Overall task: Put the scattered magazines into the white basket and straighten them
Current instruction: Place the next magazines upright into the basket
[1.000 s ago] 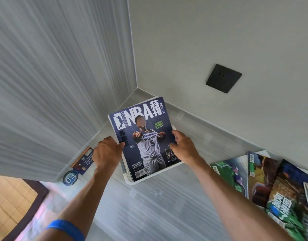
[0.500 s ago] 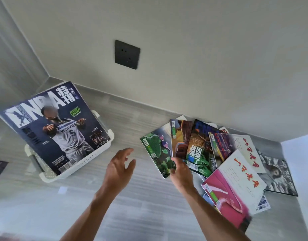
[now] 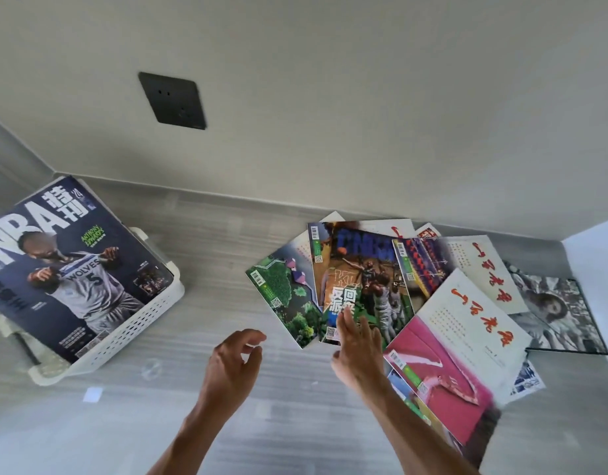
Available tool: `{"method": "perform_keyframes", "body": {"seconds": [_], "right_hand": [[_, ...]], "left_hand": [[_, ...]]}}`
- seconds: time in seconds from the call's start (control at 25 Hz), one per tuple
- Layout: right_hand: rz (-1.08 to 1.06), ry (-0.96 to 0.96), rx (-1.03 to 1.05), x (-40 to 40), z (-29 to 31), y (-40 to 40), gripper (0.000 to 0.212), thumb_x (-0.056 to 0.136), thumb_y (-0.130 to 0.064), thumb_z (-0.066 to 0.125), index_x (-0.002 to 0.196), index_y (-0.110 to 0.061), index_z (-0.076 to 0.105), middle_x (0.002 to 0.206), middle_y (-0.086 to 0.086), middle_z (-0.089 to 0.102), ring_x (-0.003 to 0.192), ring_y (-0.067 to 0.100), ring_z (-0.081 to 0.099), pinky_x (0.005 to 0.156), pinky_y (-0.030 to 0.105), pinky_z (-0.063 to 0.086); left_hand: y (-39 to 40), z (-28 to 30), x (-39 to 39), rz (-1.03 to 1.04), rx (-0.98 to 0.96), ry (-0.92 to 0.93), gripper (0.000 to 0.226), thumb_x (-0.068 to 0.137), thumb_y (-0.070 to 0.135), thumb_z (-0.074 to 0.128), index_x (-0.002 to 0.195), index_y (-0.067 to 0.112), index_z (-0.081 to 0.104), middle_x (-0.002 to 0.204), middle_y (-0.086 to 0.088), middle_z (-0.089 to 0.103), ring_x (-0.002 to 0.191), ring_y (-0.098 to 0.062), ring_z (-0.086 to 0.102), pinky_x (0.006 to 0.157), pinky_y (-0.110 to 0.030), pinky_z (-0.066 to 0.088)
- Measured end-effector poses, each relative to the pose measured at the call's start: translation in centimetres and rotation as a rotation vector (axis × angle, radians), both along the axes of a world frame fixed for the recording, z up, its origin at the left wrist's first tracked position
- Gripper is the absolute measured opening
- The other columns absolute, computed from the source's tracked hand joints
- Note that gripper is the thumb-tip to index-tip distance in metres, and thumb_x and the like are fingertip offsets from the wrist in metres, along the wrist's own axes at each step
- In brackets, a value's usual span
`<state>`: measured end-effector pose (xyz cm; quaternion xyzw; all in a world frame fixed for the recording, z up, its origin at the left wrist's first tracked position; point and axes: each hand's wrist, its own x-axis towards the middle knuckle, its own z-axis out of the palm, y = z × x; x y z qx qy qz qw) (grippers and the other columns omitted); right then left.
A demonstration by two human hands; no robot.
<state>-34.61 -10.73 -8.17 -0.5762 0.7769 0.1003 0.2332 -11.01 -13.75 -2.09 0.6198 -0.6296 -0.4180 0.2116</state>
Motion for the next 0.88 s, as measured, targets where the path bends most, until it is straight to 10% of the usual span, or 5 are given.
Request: {"method": "perform_keyframes", "body": {"seconds": [0.32,0.64,0.72,0.88], "right_hand": [[0.349,-0.363,0.189,12.1,1.9,5.0,0.083,0.081,-0.012,0.053,0.152,-0.028,0.013,0.164,-0.010,0.006,0.151,0.024,0.005,0.119,0.057,0.005],[0.323,-0.526,0.347,12.3,3.3,3.8,0.087,0.078,-0.009,0.044,0.152,-0.039,0.011,0.163,-0.016,0.003,0.150,0.017,-0.008,0.119,0.055,-0.008],[0.233,-0.665,0.312,12.0,3.8,3.9,0.083,0.077,-0.007,0.044,0.148,-0.045,0.024,0.161,-0.010,0.023,0.145,0.007,0.021,0.121,0.049,0.010],[-0.013,-0.953,0.265,10.1,4.4,3.5,0.073,0.077,-0.001,0.049,0.122,-0.058,0.051,0.123,-0.008,0.066,0.086,0.000,0.065,0.076,0.022,0.051]], "left_hand": [[1.4,-2.7,-0.5,0.110,0.494,-0.275,0.058,0.078,0.021,0.061,0.133,0.026,0.044,0.116,-0.009,0.051,0.106,-0.031,0.053,0.082,-0.034,0.043],[2.1,-4.1,3.0,0.772,0.643,0.475,0.049,0.077,-0.005,0.068,0.116,0.020,0.053,0.089,-0.005,0.069,0.075,-0.018,0.063,0.062,-0.029,0.044],[1.9,-4.3,2.6,0.768,0.651,0.548,0.039,0.077,-0.005,0.067,0.108,0.017,0.063,0.078,-0.003,0.072,0.066,-0.016,0.065,0.061,-0.028,0.046],[1.8,-4.0,0.4,0.505,0.405,0.265,0.033,0.087,0.000,0.048,0.104,0.023,0.062,0.071,0.001,0.063,0.050,-0.005,0.050,0.043,-0.020,0.041]]}}
